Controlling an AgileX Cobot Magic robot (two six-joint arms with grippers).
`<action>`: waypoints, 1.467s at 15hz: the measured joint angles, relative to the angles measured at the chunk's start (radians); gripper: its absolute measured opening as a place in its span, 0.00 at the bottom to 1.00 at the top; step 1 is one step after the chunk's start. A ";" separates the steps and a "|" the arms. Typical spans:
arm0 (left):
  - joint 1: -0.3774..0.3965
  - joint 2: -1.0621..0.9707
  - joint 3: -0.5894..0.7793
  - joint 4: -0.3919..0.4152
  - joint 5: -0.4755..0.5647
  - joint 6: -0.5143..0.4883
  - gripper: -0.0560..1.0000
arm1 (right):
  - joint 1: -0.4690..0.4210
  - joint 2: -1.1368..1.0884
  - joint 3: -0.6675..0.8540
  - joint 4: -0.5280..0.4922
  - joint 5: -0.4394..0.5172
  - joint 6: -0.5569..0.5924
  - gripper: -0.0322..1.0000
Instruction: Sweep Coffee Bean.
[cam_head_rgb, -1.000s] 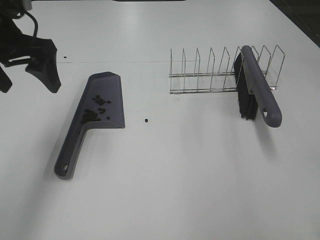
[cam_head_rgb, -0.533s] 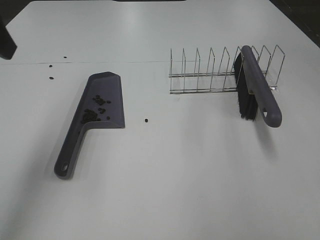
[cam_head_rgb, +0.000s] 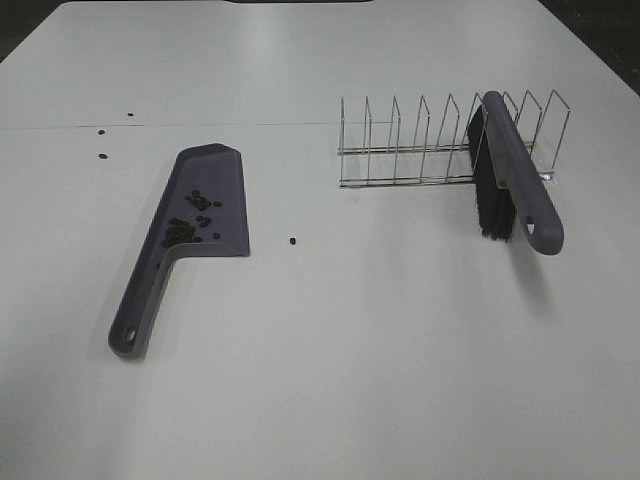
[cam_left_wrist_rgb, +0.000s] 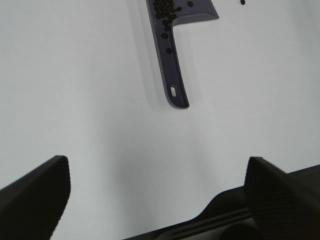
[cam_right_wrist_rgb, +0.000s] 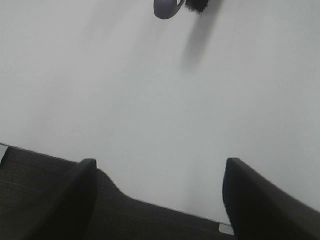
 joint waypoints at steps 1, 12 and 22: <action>0.000 -0.073 0.052 0.003 -0.009 0.000 0.87 | 0.000 -0.023 0.000 0.001 0.000 0.000 0.63; 0.000 -0.692 0.211 0.147 0.056 0.000 0.87 | 0.000 -0.293 0.006 0.020 0.002 -0.004 0.63; 0.000 -0.728 0.211 0.194 0.054 -0.039 0.87 | 0.000 -0.293 0.006 -0.010 0.003 -0.020 0.63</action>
